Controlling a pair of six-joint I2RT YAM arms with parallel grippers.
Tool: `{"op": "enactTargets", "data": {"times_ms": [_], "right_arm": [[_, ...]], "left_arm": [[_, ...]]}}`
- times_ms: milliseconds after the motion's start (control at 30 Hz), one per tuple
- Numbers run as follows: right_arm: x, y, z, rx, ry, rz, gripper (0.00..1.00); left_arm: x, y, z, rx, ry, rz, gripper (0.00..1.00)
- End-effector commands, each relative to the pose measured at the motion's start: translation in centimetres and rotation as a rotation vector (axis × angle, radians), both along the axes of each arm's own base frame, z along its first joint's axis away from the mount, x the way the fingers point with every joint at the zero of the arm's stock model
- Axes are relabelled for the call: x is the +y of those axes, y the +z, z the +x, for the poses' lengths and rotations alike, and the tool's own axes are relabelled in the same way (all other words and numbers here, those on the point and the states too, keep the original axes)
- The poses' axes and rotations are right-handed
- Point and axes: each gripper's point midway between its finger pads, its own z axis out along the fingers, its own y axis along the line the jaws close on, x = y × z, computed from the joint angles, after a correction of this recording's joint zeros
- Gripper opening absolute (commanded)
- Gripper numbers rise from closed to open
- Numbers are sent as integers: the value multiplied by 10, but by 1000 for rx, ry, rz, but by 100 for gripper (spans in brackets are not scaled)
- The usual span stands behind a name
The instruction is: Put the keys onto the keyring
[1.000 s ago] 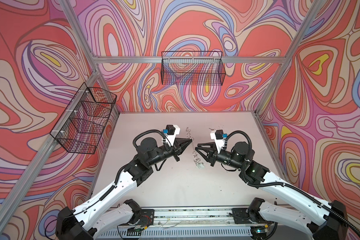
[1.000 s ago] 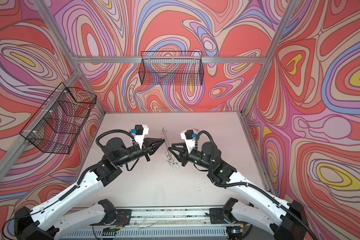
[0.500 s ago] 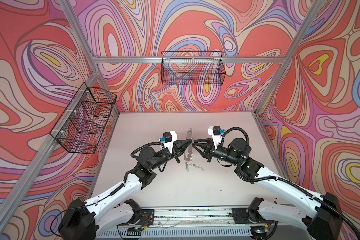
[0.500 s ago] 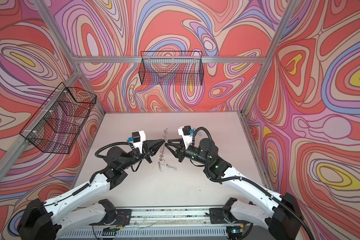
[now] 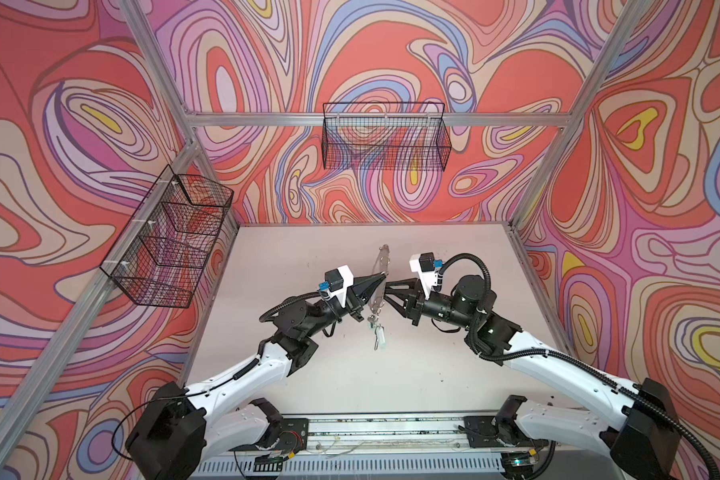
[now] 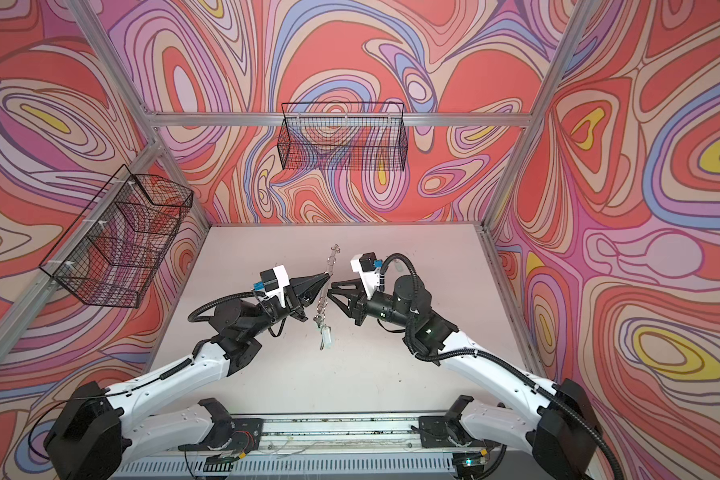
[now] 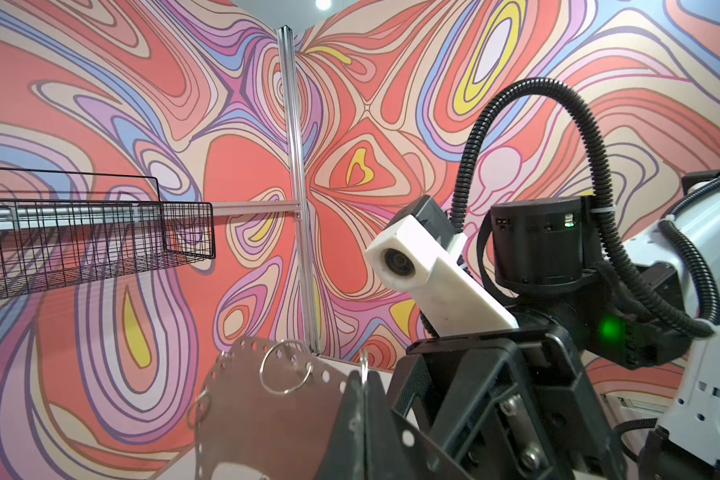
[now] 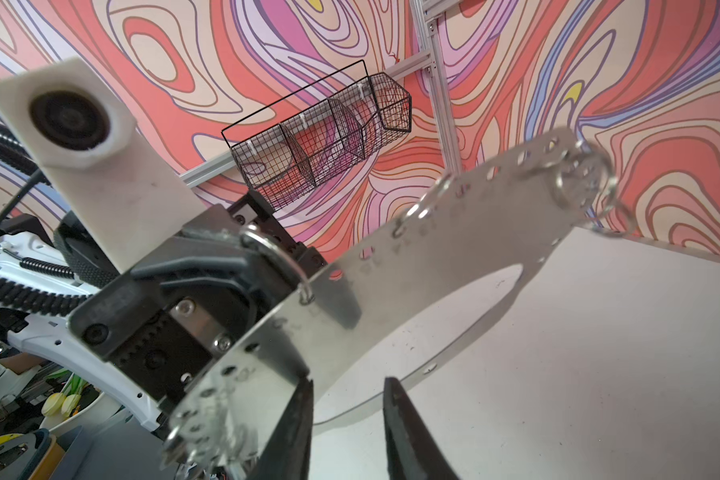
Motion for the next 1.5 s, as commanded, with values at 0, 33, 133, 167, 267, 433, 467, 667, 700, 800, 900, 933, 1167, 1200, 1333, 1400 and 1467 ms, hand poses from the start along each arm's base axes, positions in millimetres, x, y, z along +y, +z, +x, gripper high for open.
{"op": "enactTargets", "data": {"times_ms": [0,33,133,167,267,433,467,667,700,800,900,933,1167,1200,1333,1400,1467], "right_arm": [[-1,4,-2,-24,-1,12,30],[-2,4,-1,-26,-10,12,31],[-7,4,1,-28,-41,12,30],[-10,5,3,-31,-68,13,30],[-24,12,9,-51,-146,33,31],[-33,35,6,-95,-154,95,31],[-32,40,4,-101,-142,104,31],[-23,64,-1,-142,-76,160,31],[-21,66,-1,-142,-66,160,31],[-15,68,-1,-140,-36,170,30],[-13,69,2,-133,-40,173,29],[-14,68,4,-130,-51,172,28],[-24,64,11,-123,-131,184,25],[-25,63,11,-121,-132,184,25],[-20,61,7,-114,-90,178,24],[-17,60,6,-108,-69,178,25],[-15,58,6,-99,-61,172,24]], "left_arm": [[5,20,-12,-102,-6,-43,0],[5,20,-12,-100,-6,-44,0],[6,19,-12,-81,-8,-51,0],[6,18,-11,-68,-9,-54,0],[9,19,-7,-3,-14,-94,0],[9,19,0,146,-55,-159,0],[8,19,0,168,-70,-175,0],[3,16,-3,212,-132,-194,0],[3,16,-3,216,-137,-197,0],[3,17,-4,219,-144,-193,0],[3,18,-6,210,-150,-194,0],[3,17,-7,205,-154,-195,0],[7,21,-11,192,-156,-214,0],[8,21,-11,191,-156,-215,0],[6,22,-11,197,-169,-214,0],[5,23,-12,196,-180,-221,0],[5,24,-13,192,-187,-229,0]]}}
